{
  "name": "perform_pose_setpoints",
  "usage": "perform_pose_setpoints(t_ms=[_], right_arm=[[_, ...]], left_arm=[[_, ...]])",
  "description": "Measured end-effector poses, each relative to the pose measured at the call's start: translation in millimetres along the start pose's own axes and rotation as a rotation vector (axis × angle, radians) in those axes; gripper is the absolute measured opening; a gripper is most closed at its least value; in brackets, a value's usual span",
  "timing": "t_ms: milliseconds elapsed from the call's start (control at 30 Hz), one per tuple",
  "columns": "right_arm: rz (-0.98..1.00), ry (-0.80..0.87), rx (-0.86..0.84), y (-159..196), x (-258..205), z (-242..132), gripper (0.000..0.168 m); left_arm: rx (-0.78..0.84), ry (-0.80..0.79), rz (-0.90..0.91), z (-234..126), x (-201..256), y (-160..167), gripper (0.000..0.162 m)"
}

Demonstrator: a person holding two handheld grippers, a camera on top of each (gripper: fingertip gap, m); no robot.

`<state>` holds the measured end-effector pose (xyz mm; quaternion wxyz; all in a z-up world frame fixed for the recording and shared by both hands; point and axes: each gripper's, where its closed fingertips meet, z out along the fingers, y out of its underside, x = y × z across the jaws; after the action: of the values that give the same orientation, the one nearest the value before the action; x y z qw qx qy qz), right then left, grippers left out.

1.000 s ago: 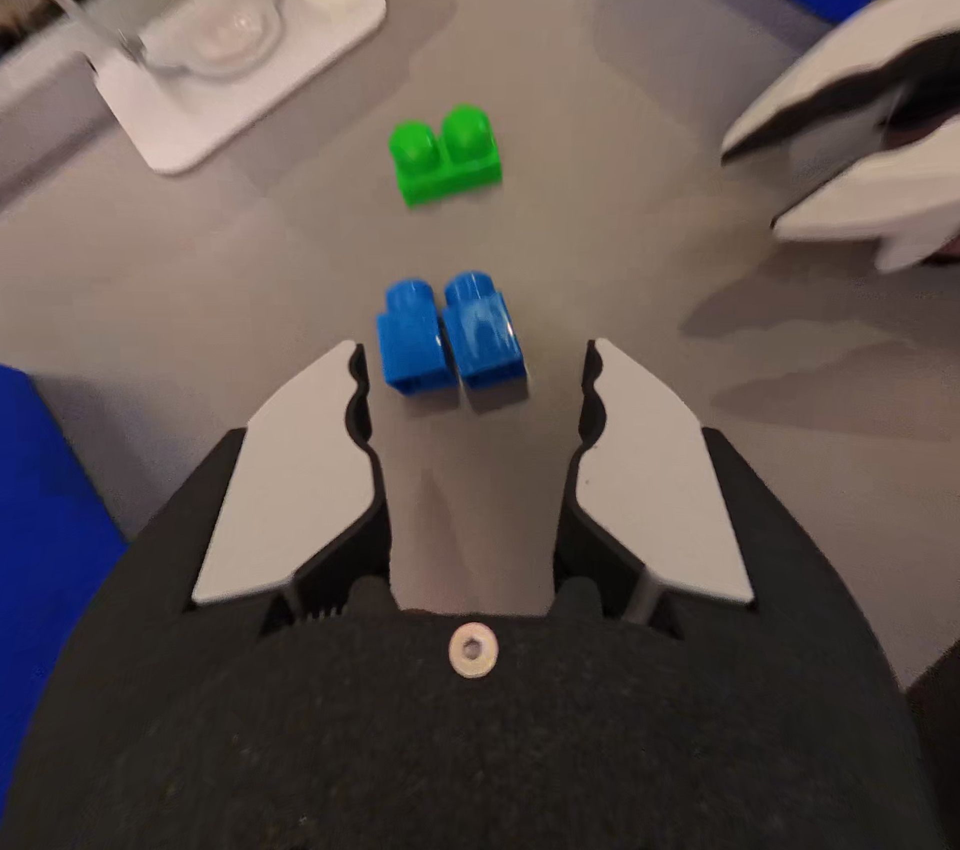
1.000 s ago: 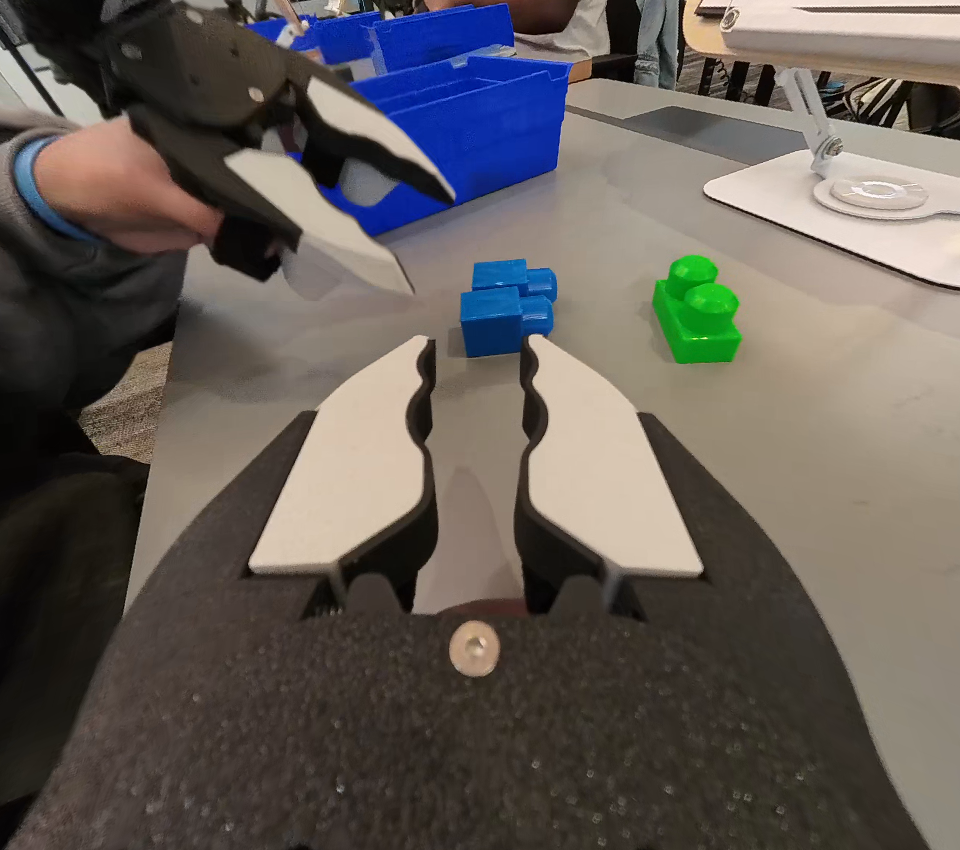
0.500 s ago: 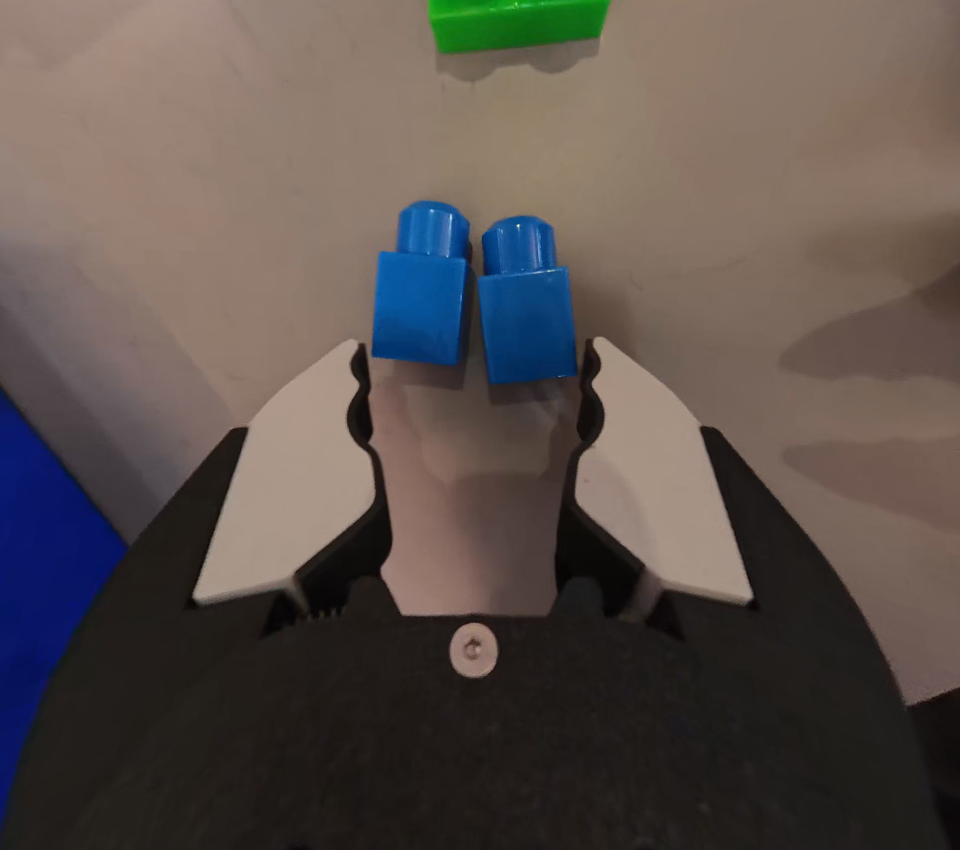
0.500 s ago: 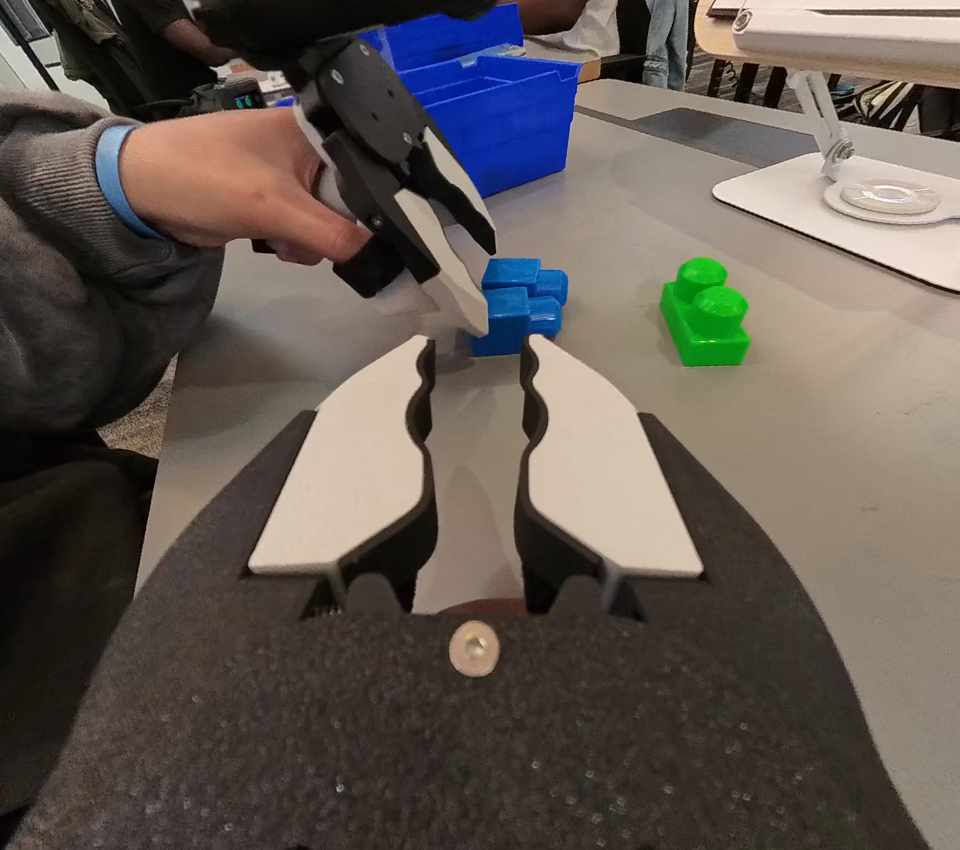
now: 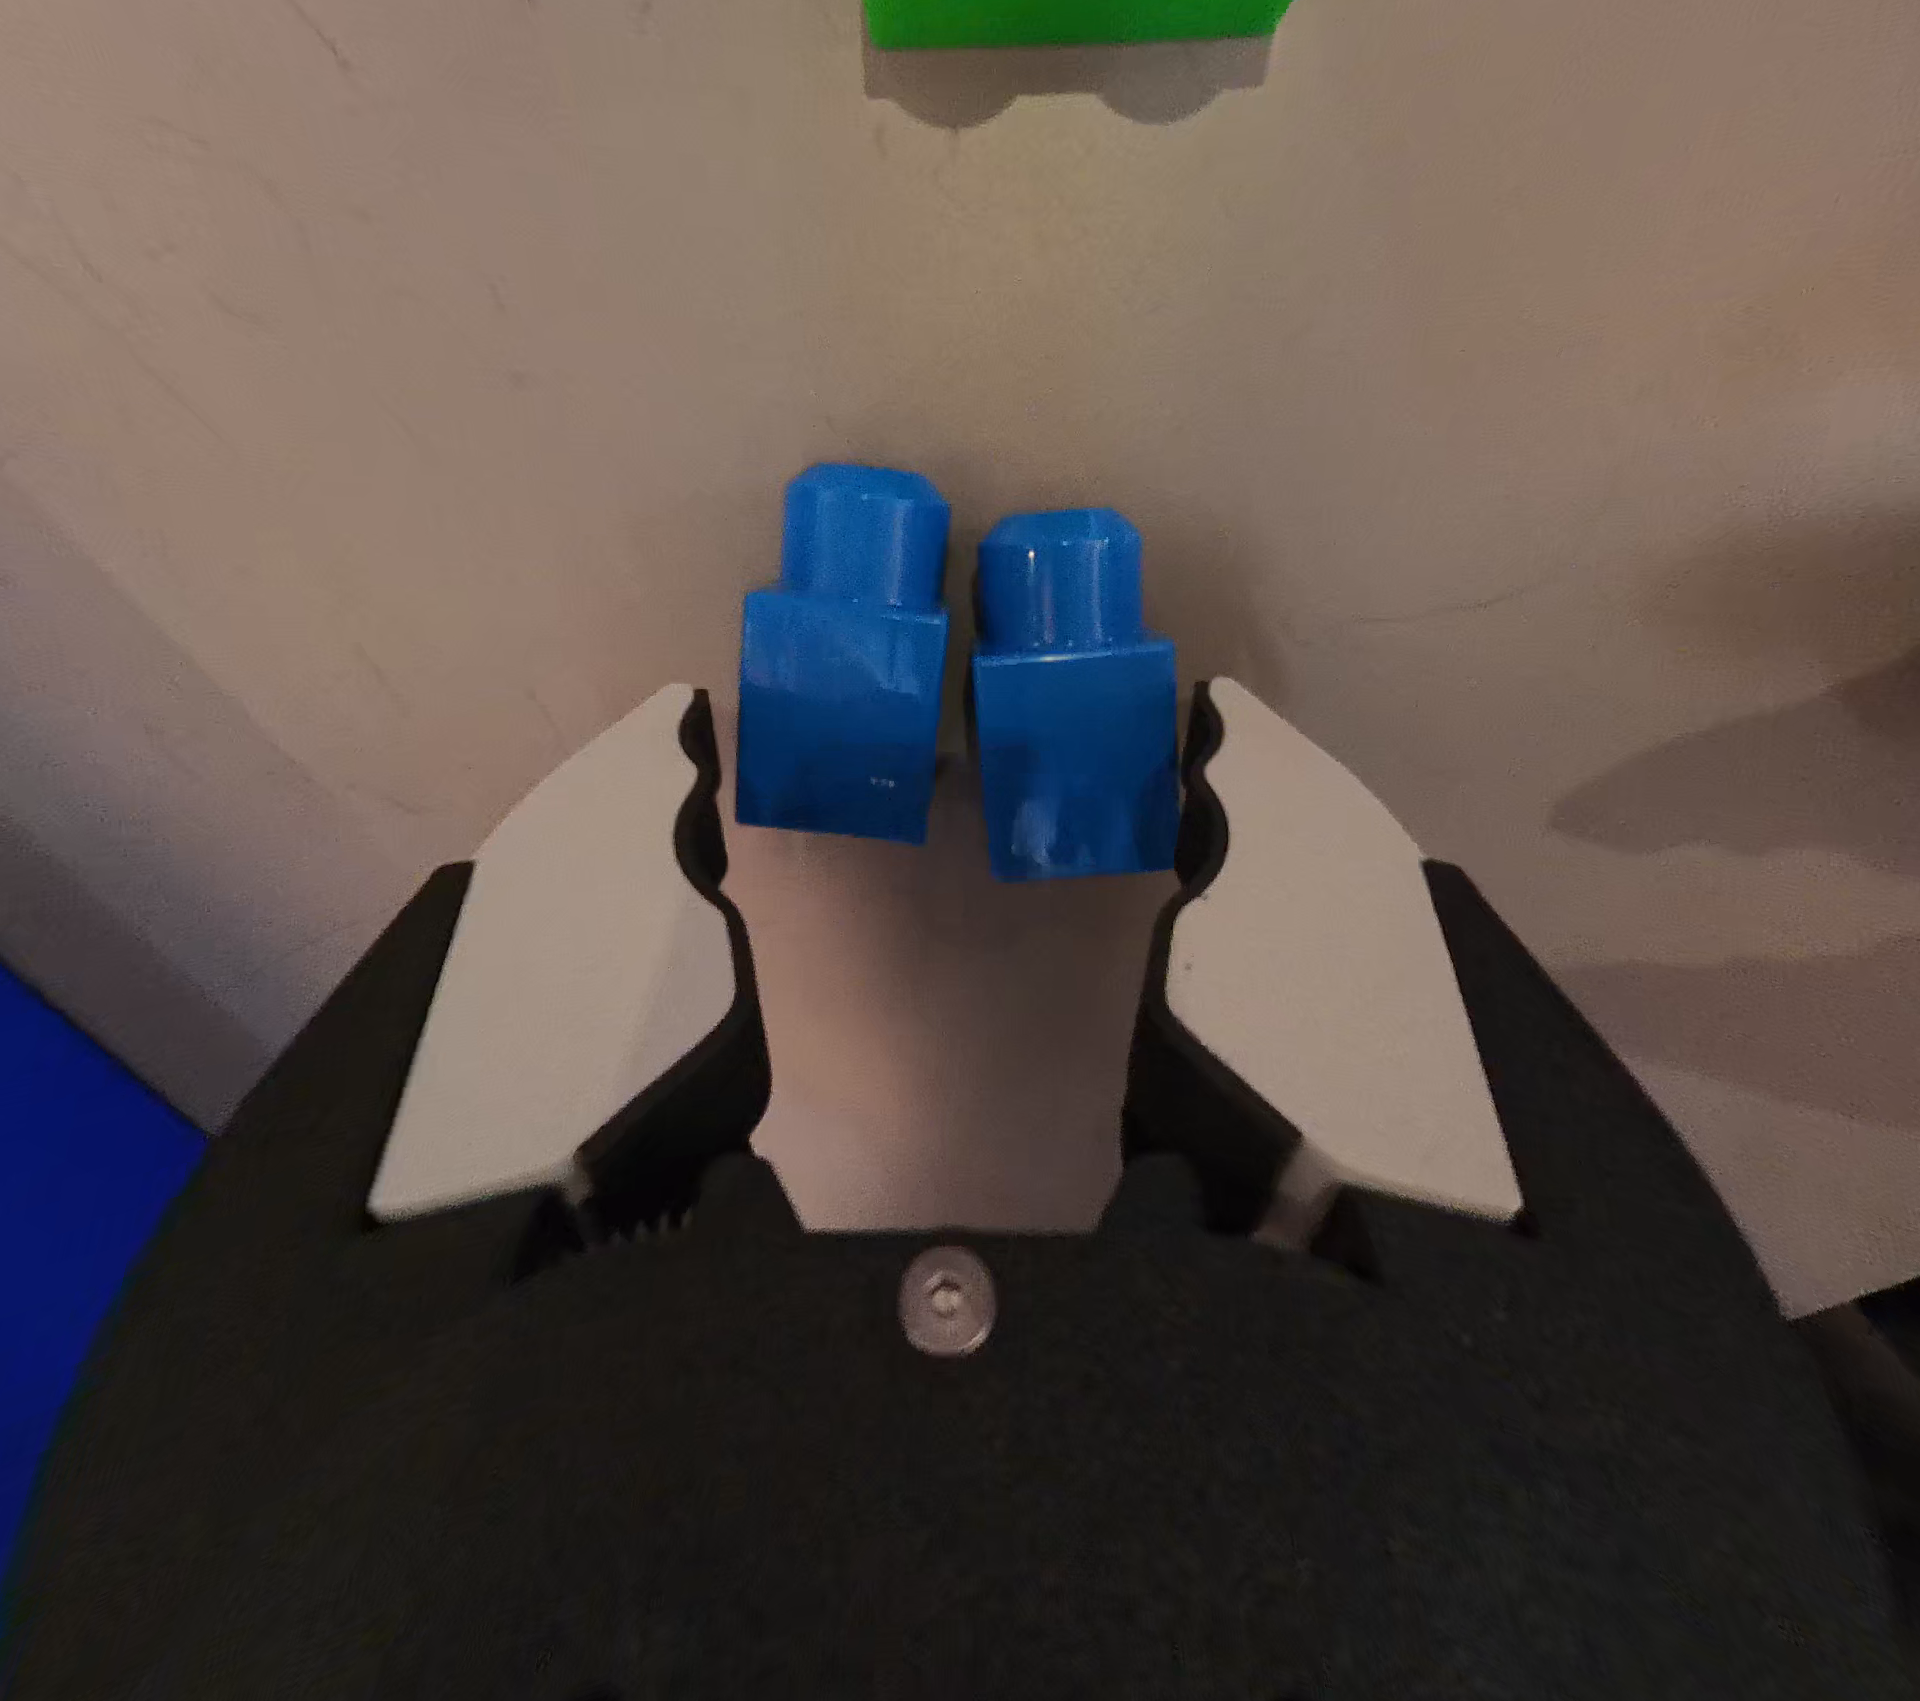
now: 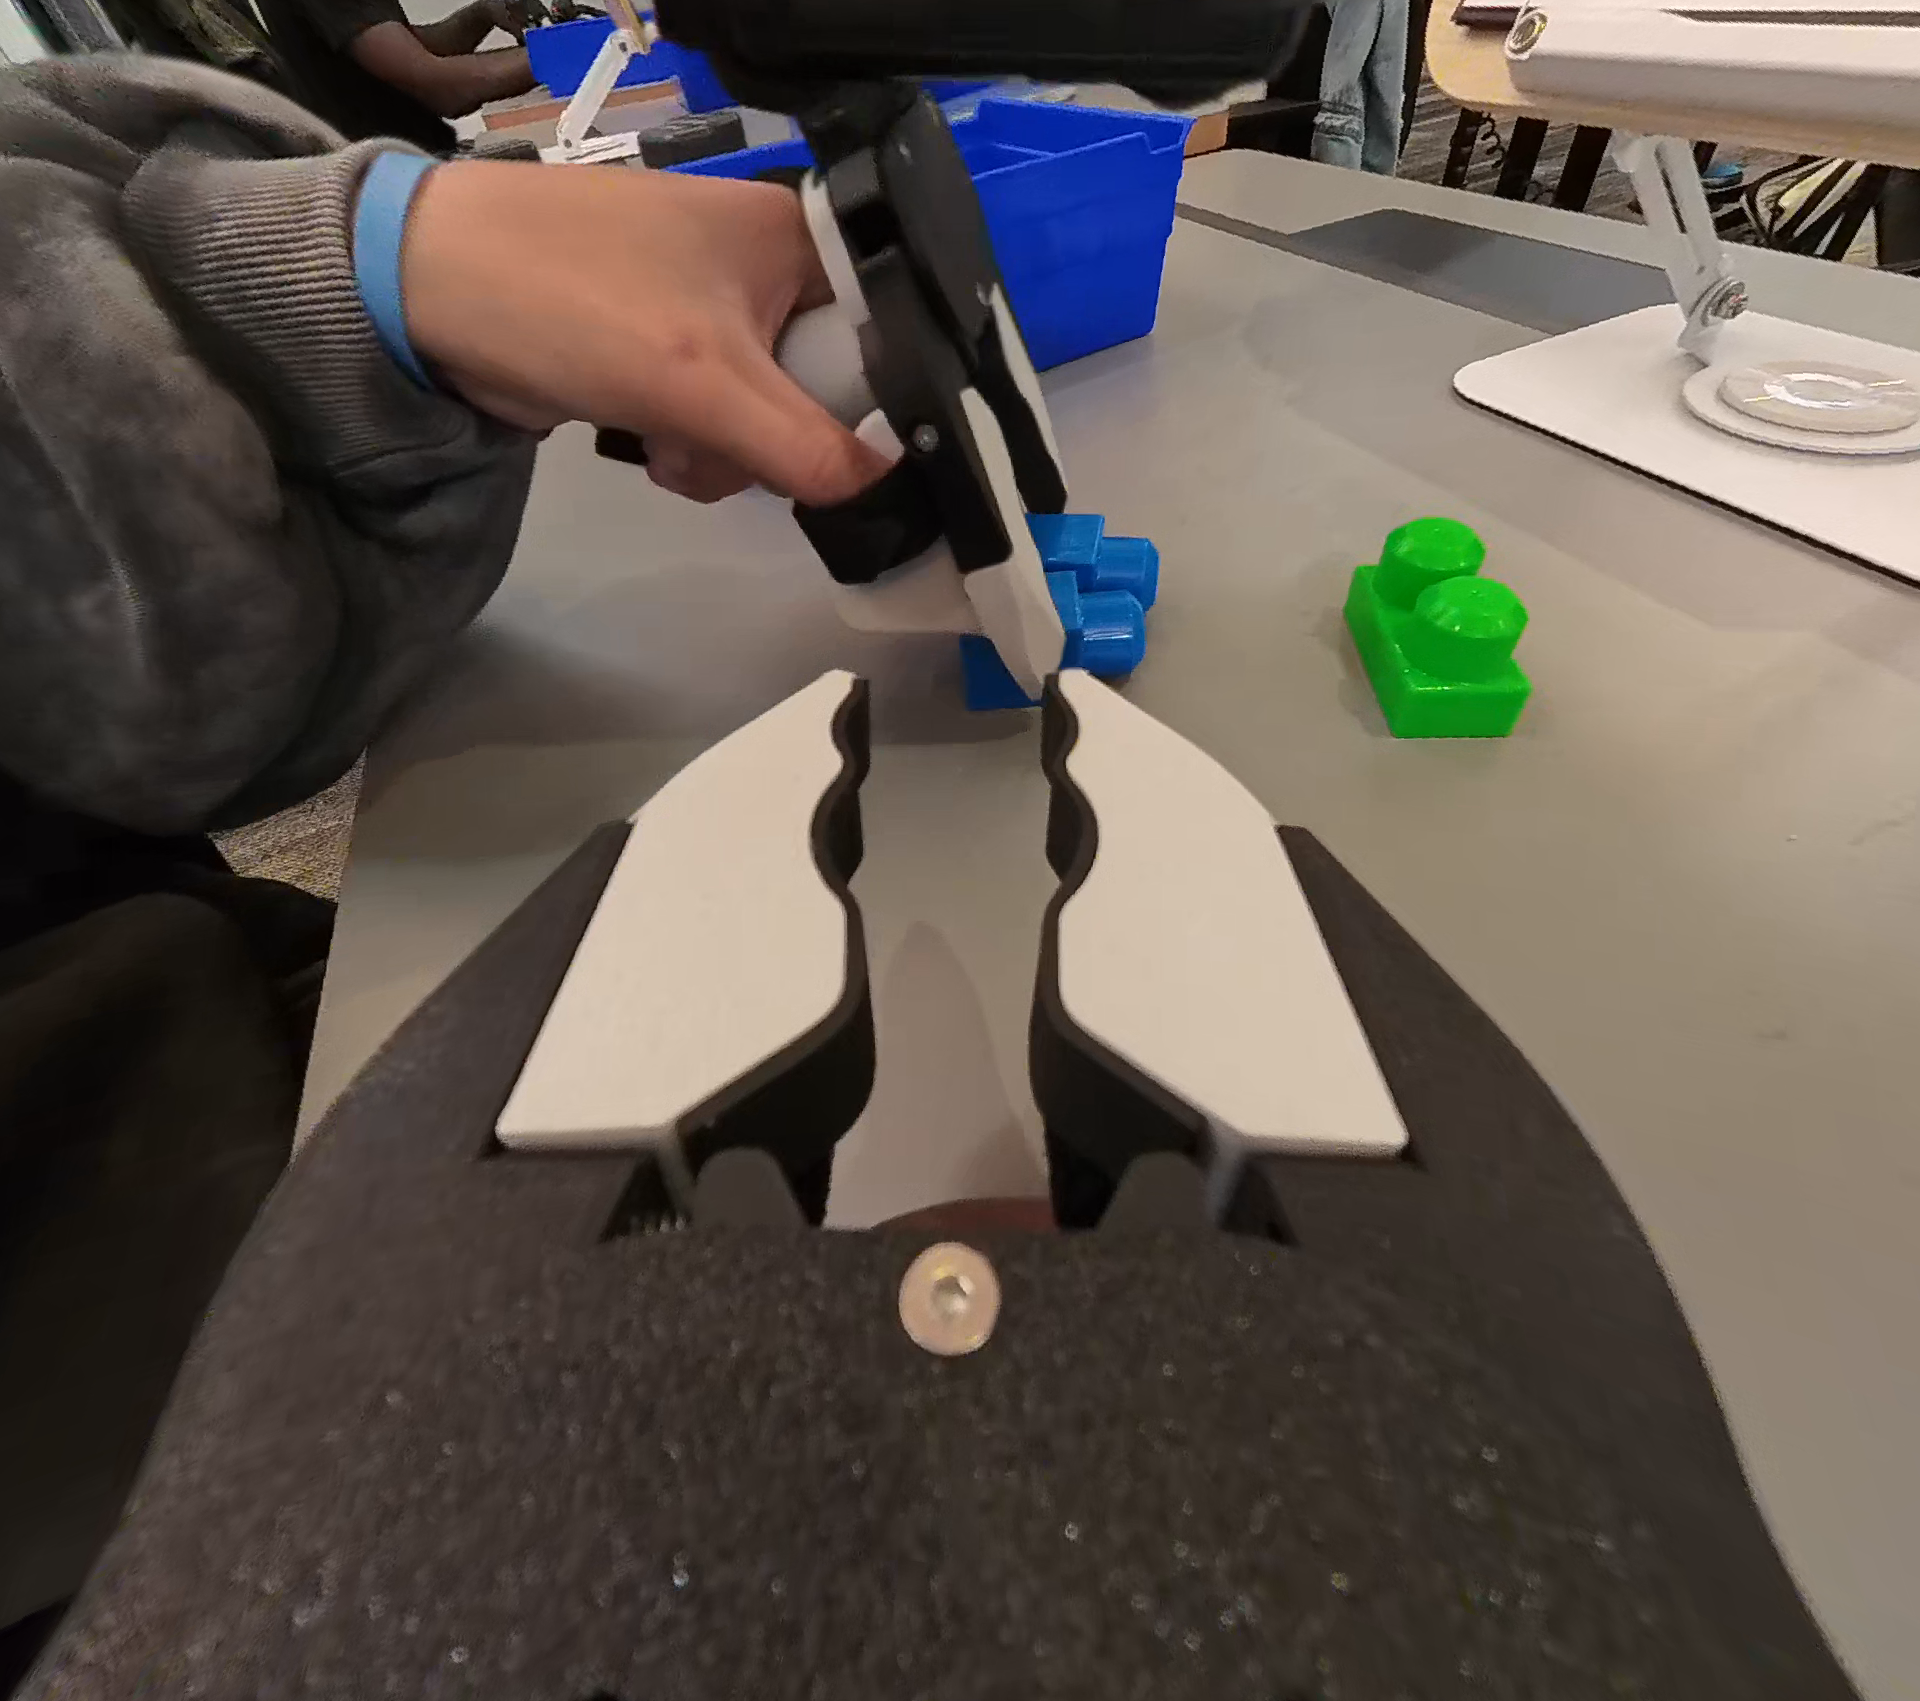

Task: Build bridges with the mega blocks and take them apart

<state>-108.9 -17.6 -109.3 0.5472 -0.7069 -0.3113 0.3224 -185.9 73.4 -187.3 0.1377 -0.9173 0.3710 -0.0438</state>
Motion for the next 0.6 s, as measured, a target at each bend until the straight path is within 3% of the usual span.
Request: perform_pose_setpoints(t_ms=[133, 600], right_arm=[[0.000, -0.011, -0.006, 0.8, -2.3, 0.8, 0.032], [-0.009, -0.020, -0.010, 1.3, -4.7, 0.8, 0.032]], left_arm=[[-0.109, 0.014, 0.016, 10.8, 1.6, 10.4, 0.090], [-0.128, 0.016, 0.029, 11.5, -5.4, 4.4, 0.084]])
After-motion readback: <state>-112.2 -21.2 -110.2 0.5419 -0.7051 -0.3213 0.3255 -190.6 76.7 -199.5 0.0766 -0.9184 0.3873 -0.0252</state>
